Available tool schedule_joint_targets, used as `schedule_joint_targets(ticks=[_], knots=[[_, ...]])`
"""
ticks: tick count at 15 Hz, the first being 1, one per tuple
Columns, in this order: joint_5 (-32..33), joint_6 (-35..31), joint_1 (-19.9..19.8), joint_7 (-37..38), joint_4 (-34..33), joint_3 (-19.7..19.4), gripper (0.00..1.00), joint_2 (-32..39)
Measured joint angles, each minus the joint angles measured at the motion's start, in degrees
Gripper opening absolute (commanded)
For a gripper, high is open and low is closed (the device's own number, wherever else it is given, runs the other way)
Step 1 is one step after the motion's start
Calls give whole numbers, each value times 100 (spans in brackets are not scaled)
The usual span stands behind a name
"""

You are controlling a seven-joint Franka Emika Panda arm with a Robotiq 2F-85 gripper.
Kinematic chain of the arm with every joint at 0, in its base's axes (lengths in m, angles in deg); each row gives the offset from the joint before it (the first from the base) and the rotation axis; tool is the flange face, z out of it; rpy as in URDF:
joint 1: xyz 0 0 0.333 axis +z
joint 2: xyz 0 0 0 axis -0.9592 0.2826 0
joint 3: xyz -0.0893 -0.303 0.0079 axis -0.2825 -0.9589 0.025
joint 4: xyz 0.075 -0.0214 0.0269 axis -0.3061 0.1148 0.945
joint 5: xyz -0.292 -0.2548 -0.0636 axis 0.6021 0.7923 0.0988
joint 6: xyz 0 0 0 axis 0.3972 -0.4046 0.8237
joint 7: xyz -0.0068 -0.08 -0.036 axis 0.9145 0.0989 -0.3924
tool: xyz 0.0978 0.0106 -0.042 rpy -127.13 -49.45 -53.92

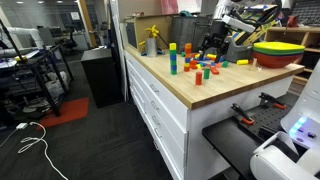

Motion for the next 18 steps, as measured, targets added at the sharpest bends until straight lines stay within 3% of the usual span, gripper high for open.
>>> schedule_joint_targets(ticks=[6,10,18], knots=[[-31,21,-2,-20,-1,-22,100,8],[-387,-222,16,-7,-9,43,100,256],[-646,-938,50,32,-111,492,100,1037]])
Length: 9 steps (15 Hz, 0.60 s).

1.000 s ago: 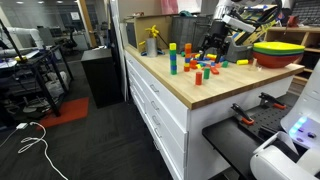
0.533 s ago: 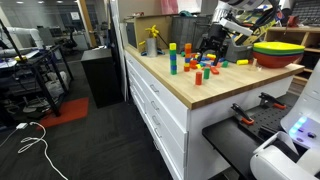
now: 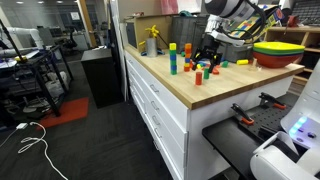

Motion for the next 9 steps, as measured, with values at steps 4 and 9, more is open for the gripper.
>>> schedule_joint_targets(ticks=[4,9], knots=[[0,-49,-1,5,-76,141,100,281],[0,-50,3,16,-279,326,74,568]])
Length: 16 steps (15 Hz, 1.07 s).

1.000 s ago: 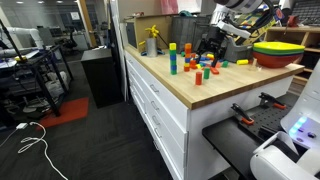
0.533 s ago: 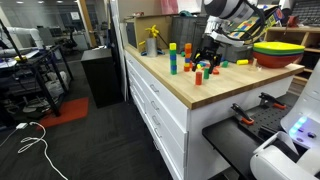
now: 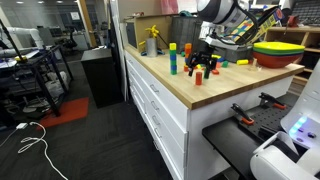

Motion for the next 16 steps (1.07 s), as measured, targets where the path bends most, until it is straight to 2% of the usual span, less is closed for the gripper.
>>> schedule_joint_targets(ticks=[8,9,16], knots=[[0,0,-3,112,-244,99,12,230],[0,0,-3,114,-261,99,9,242],[0,-188,-2,312,-418,169,9,304]])
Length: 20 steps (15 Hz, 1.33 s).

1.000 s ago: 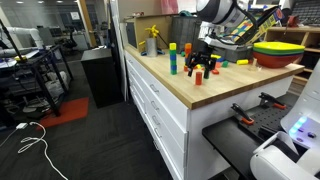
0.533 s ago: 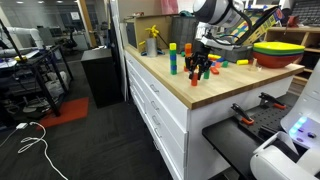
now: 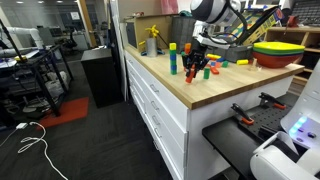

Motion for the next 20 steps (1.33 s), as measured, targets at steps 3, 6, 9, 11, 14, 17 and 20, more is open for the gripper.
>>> schedule_joint_targets(ticks=[3,6,9,11,14,17,20], knots=[[105,-300,7,254,-176,160,9,74],[601,-506,11,778,-358,309,9,179],[1415,-601,9,1440,-435,373,9,269],[2114,-618,-8,1946,-438,373,9,323],[3124,-618,-31,2678,-449,357,9,395],[3817,-584,-33,3160,-488,341,9,439],[4270,-424,-31,3393,-520,342,9,442]])
